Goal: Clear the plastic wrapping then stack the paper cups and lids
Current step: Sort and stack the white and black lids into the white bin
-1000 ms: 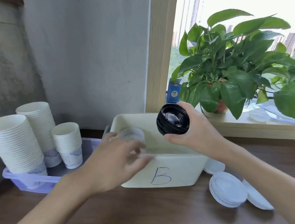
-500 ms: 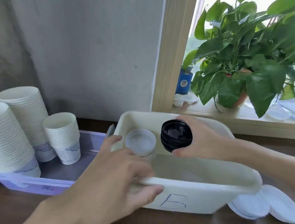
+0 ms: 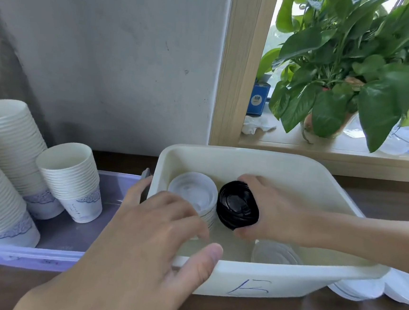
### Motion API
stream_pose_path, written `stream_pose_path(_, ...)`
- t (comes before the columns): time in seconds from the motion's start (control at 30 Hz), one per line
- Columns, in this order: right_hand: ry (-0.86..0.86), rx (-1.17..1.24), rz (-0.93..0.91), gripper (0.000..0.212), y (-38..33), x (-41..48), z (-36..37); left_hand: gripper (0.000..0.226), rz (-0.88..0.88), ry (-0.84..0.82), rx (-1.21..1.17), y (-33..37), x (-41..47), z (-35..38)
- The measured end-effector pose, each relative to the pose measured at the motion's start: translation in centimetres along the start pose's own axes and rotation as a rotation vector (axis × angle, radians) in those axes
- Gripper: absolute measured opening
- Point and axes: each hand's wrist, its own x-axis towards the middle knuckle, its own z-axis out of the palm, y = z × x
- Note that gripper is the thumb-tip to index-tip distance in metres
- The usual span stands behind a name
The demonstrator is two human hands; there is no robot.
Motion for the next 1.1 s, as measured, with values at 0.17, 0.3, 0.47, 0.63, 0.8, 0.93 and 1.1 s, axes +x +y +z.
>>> stream_pose_path(0.17, -0.047, -0.016, 0.059, 0.082, 0.1, -0.2, 0.6, 0.044, 0.014, -0.002, 0.018, 0.0, -0.1, 0.1)
stream_pose_path(0.3, -0.072, -0.180, 0.058, 0.090, 0.0, -0.1, 1.4, 0.043, 0.007, 0.001, 0.021, 0.0, -0.1, 0.1)
stream_pose_path(0.47, -0.010, -0.529, 0.046, 0.098, -0.4, 0.0, 1.6, 0.044, 0.002, -0.005, 0.043, 0.1, -0.2, 0.0)
stream_pose_path(0.63, -0.118, -0.493, 0.097, 0.121, -1.0, -0.4, 0.8, 0.044, -0.001, -0.020, 0.052, 0.2, -0.1, 0.0)
stream_pose_path(0.8, -0.166, -0.414, 0.154, 0.118, -1.5, -1.5, -1.1, 0.043, 0.001, -0.026, 0.058, 0.2, 0.0, -0.2)
stream_pose_path(0.93, -0.250, -0.243, 0.251, 0.090, -2.0, -2.7, -2.8, 0.049, 0.001, -0.039, 0.067, 0.3, 0.0, -0.3)
stream_pose_path(1.1, -0.307, -0.277, 0.351, 0.056, -2.4, -3.9, -3.4, 0.066, 0.004, -0.063, 0.085, 0.3, 0.1, -0.2)
